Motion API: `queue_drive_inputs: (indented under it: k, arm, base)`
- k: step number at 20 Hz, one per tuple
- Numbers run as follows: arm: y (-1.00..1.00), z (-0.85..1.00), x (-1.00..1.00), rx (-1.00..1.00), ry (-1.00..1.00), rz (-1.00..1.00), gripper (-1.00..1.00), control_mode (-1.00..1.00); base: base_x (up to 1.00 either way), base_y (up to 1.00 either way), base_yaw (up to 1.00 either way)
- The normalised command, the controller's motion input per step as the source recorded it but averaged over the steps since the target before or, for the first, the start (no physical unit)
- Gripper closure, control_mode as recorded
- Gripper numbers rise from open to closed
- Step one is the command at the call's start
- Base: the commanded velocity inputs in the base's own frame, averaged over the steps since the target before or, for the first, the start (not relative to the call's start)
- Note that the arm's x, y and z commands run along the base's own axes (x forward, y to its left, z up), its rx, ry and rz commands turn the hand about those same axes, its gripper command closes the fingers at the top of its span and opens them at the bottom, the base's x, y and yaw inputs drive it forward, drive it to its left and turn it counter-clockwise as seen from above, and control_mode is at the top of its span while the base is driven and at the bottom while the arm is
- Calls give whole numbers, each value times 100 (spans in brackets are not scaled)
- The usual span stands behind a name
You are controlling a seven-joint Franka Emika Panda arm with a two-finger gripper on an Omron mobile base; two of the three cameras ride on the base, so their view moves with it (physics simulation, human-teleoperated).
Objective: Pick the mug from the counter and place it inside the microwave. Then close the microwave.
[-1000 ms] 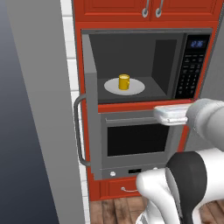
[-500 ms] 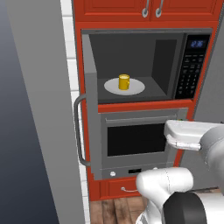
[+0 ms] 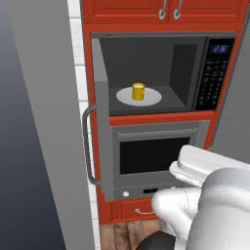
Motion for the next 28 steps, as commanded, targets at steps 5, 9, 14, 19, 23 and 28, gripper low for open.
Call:
queue_drive_inputs:
  k: [5, 9, 14, 19, 23, 28]
  arm:
    - [45, 0, -53, 0, -4, -29, -100, -100]
    - [58, 0, 2, -5, 0, -12, -100, -100]
    - [65, -6, 5, -7, 0, -11, -100, -100]
    - [43, -26, 45, -5, 0, -8, -100, -100]
    - [33, -28, 56, -4, 0, -6, -100, -100]
    - [27, -27, 24, -1, 0, -1, -100, -100]
  base:
    - [0, 0, 0]
    - [0, 0, 0]
    - [0, 0, 0]
    - [0, 0, 0]
    - [0, 0, 0]
    - [0, 0, 0]
